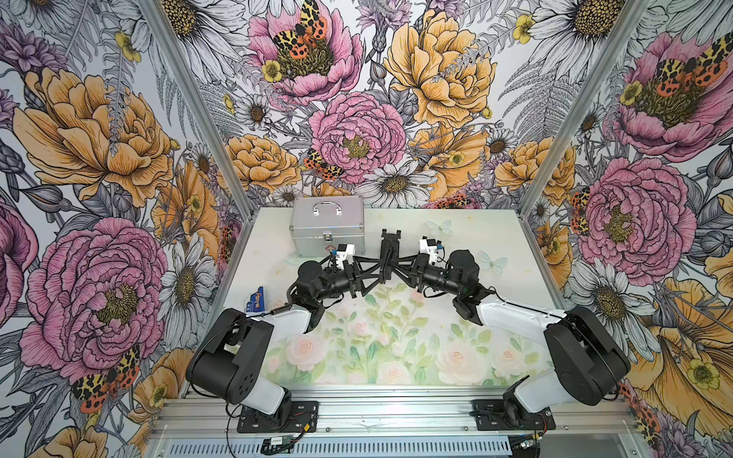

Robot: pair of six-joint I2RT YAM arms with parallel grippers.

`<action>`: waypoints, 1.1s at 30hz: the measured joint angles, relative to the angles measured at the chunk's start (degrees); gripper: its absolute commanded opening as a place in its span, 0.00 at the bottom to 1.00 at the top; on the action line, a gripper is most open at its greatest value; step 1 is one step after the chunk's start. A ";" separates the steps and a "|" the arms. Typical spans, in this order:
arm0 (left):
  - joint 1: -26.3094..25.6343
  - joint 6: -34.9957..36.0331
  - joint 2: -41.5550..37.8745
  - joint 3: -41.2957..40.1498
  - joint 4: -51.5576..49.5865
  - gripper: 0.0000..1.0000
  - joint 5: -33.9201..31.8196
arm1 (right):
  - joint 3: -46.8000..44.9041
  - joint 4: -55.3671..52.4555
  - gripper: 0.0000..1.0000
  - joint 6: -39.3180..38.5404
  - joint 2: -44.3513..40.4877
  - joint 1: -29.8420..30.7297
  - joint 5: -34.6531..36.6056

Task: Open the phone stand

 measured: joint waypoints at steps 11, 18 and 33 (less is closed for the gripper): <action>0.22 -0.52 0.31 0.04 -0.02 0.68 1.49 | 1.86 -1.01 0.00 -0.22 1.57 0.48 -0.57; 1.07 -0.74 0.31 0.02 0.00 0.59 2.21 | 1.90 -1.16 0.00 -0.70 1.57 0.63 -0.57; 9.03 -0.98 -2.67 -2.12 0.11 0.56 7.72 | 1.40 -3.15 0.00 -1.79 -0.55 -0.02 -4.55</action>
